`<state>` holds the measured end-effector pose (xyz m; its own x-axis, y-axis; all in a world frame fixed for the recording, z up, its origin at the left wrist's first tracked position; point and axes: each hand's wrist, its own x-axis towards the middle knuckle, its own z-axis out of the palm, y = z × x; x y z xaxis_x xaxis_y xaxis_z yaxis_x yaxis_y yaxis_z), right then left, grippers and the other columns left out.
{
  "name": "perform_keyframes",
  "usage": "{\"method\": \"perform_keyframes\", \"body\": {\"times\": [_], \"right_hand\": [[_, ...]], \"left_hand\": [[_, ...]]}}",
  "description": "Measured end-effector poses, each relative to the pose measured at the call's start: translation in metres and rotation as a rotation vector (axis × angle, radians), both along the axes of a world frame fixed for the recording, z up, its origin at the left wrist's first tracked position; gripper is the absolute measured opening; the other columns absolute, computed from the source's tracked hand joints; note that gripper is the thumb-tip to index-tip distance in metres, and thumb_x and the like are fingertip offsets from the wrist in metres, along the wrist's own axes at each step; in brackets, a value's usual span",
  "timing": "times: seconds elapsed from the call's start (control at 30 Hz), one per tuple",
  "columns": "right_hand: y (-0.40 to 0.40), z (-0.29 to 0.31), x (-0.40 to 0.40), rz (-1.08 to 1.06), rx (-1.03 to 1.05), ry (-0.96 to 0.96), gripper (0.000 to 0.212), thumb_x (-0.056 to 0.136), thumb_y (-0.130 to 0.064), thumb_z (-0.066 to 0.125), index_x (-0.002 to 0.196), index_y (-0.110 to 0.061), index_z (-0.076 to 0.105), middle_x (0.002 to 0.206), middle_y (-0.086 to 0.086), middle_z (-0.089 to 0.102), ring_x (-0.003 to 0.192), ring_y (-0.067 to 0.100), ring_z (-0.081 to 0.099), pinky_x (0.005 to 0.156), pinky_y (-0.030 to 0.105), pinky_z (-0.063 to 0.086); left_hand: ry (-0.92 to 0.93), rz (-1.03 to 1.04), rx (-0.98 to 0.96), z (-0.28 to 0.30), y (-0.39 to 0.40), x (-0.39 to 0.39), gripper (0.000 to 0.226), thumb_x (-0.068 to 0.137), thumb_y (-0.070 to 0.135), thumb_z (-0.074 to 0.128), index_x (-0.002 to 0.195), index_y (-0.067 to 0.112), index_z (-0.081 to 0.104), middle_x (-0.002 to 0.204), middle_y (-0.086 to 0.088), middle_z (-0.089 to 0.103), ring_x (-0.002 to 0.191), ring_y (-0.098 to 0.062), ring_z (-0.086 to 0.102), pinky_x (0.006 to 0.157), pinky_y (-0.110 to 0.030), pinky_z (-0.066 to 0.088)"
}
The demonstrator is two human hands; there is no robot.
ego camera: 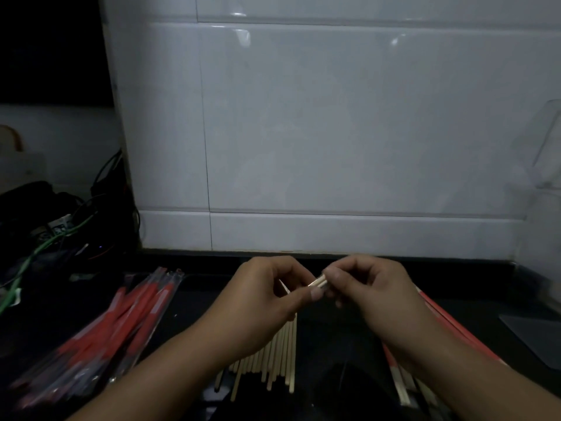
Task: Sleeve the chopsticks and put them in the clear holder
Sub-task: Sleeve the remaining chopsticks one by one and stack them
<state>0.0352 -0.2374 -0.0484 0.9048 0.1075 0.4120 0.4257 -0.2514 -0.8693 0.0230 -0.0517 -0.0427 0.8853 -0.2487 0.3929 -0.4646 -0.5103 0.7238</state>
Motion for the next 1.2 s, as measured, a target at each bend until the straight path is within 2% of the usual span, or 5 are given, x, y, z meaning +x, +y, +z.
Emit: {"method": "perform_keyframes", "body": {"times": [0.23, 0.53, 0.7, 0.9, 1.2], "right_hand": [[-0.019, 0.015, 0.012, -0.194, 0.201, -0.084, 0.016, 0.095, -0.006, 0.058, 0.084, 0.000, 0.068, 0.062, 0.011, 0.064, 0.053, 0.012, 0.058, 0.054, 0.022, 0.051], [-0.020, 0.015, 0.014, -0.184, 0.308, -0.047, 0.023, 0.099, -0.012, 0.051, 0.081, -0.007, 0.063, 0.057, 0.003, 0.060, 0.053, 0.011, 0.059, 0.058, 0.030, 0.056], [-0.010, 0.021, 0.007, 0.012, 0.640, 0.113, 0.024, 0.099, -0.023, 0.050, 0.094, -0.007, 0.067, 0.074, 0.009, 0.065, 0.061, 0.019, 0.061, 0.057, 0.031, 0.049], [0.008, 0.006, -0.013, 0.139, 0.225, 0.122, 0.028, 0.077, -0.037, 0.062, 0.090, -0.018, 0.077, 0.091, 0.008, 0.074, 0.082, 0.021, 0.068, 0.066, 0.030, 0.052], [0.001, 0.015, -0.008, 0.052, 0.362, 0.126, 0.025, 0.091, -0.020, 0.060, 0.082, -0.001, 0.073, 0.079, 0.016, 0.071, 0.068, 0.020, 0.063, 0.061, 0.031, 0.049]], "left_hand": [[0.028, 0.079, 0.083, 0.004, 0.008, 0.000, 0.006, 0.087, 0.041, 0.071, 0.092, 0.039, 0.072, 0.086, 0.031, 0.066, 0.079, 0.006, 0.064, 0.061, -0.016, 0.049], [0.095, -0.025, 0.059, 0.004, 0.004, -0.002, 0.007, 0.087, 0.037, 0.072, 0.094, 0.036, 0.071, 0.085, 0.019, 0.071, 0.073, -0.001, 0.067, 0.063, -0.017, 0.050], [0.120, 0.007, -0.159, 0.009, 0.007, 0.000, 0.003, 0.086, 0.025, 0.074, 0.087, 0.023, 0.074, 0.078, 0.001, 0.074, 0.065, -0.010, 0.069, 0.059, -0.014, 0.048], [0.334, -0.137, -0.369, 0.011, 0.003, -0.004, 0.007, 0.085, 0.012, 0.073, 0.089, 0.007, 0.075, 0.075, -0.012, 0.074, 0.057, -0.017, 0.065, 0.053, -0.019, 0.049], [0.371, -0.189, -0.268, 0.009, 0.003, -0.004, 0.030, 0.090, 0.041, 0.062, 0.095, 0.014, 0.076, 0.086, -0.006, 0.076, 0.074, -0.018, 0.069, 0.075, -0.031, 0.055]]}}
